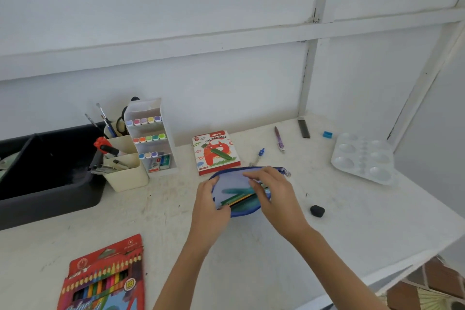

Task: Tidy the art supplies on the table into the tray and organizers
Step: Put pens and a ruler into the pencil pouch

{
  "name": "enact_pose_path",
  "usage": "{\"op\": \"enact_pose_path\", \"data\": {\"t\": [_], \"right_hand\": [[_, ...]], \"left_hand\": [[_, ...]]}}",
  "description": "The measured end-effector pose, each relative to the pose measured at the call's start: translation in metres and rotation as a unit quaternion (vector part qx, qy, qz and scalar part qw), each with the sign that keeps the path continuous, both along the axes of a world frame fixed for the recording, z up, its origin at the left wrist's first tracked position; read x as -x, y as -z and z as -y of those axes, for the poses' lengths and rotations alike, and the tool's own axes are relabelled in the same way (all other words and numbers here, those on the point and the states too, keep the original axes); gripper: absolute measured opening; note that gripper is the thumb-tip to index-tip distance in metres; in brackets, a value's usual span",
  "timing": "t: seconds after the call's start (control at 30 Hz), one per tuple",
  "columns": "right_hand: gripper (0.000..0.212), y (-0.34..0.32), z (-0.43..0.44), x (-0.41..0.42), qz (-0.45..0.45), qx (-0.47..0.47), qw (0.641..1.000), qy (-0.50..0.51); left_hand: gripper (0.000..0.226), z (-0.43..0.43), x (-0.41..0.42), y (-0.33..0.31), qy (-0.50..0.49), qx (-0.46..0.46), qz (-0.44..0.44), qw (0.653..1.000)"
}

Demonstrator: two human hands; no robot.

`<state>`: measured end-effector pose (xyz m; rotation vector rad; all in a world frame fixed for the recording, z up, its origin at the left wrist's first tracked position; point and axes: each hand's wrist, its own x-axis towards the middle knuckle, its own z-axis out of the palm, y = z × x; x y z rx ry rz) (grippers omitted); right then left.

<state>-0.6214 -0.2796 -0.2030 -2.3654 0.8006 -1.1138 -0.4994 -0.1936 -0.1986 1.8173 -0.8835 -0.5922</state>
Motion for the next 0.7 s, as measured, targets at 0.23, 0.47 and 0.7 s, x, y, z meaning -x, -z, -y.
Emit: {"op": "enact_pose_path", "data": {"t": [0.23, 0.47, 0.7], "right_hand": [[0.041, 0.038, 0.022, 0.074, -0.23, -0.068, 0.933, 0.269], [0.019, 0.038, 0.027, 0.092, -0.006, -0.192, 0.964, 0.182], [0.026, -0.032, 0.014, 0.033, 0.039, -0.188, 0.981, -0.005]], "left_hand": [[0.063, 0.009, 0.012, 0.001, -0.012, -0.022, 0.002, 1.0], [0.062, 0.016, 0.033, 0.001, -0.036, -0.012, -0.007, 0.999], [0.063, 0.013, 0.038, 0.002, -0.053, -0.016, -0.013, 0.998]]}}
